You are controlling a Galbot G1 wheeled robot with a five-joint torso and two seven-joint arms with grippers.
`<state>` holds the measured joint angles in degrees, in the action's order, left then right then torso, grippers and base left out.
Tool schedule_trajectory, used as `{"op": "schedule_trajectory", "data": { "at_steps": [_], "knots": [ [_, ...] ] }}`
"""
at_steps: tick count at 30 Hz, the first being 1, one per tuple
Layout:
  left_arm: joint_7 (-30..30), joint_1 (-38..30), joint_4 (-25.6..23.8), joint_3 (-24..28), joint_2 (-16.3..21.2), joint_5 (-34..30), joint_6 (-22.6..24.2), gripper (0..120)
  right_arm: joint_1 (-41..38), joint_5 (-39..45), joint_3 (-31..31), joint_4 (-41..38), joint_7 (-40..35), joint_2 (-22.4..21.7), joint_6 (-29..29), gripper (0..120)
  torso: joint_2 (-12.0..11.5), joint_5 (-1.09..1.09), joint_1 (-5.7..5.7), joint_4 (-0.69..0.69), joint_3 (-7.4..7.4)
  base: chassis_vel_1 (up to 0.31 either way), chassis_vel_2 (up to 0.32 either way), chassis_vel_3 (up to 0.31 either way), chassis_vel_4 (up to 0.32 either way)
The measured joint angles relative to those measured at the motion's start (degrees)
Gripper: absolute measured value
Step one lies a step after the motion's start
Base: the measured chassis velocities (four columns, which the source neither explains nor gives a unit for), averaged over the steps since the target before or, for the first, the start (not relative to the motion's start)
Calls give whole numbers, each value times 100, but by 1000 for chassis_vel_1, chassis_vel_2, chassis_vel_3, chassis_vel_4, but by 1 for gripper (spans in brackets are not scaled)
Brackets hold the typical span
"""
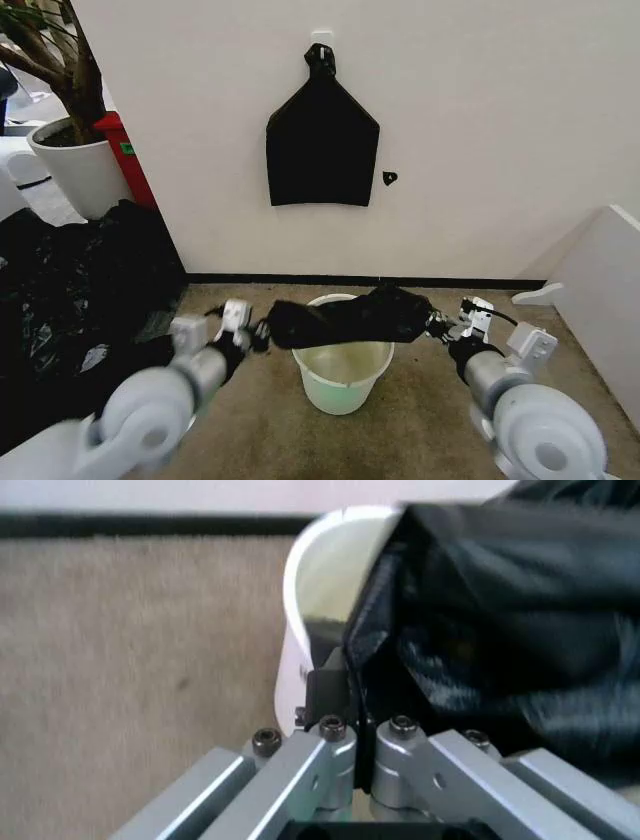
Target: Place the garbage bag over the trash bin.
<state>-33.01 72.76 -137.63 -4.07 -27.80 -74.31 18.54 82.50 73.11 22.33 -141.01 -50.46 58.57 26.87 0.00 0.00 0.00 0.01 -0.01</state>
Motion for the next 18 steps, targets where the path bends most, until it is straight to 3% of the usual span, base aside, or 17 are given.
{"op": "schedule_trajectory", "data": {
  "at_steps": [3, 6, 11, 18],
  "knots": [
    [-3, 48, 89, 86, -113, -4, 24, 0, 38, 31, -137, 107, -95, 95, 81, 0, 0, 1, 0, -3, 0, 0, 0, 0, 0],
    [-6, -84, 454, 362, -409, 6, 61, 0, -48, 90, -447, 354, -282, 142, 148, 0, 0, -2, 0, -1, 0, 0, 0, 0, 0],
    [34, -99, 882, 502, -579, 128, 86, 0, -144, 139, -713, 748, -397, 238, 205, 0, 0, 0, 0, -1, 1, 0, 0, 0, 0],
    [138, -147, 1484, 717, -885, 435, 27, 0, -228, -511, -754, 1588, -1, 524, 116, 0, 0, -1, 0, -1, 1, 0, 0, 0, 0]
  ]
}}
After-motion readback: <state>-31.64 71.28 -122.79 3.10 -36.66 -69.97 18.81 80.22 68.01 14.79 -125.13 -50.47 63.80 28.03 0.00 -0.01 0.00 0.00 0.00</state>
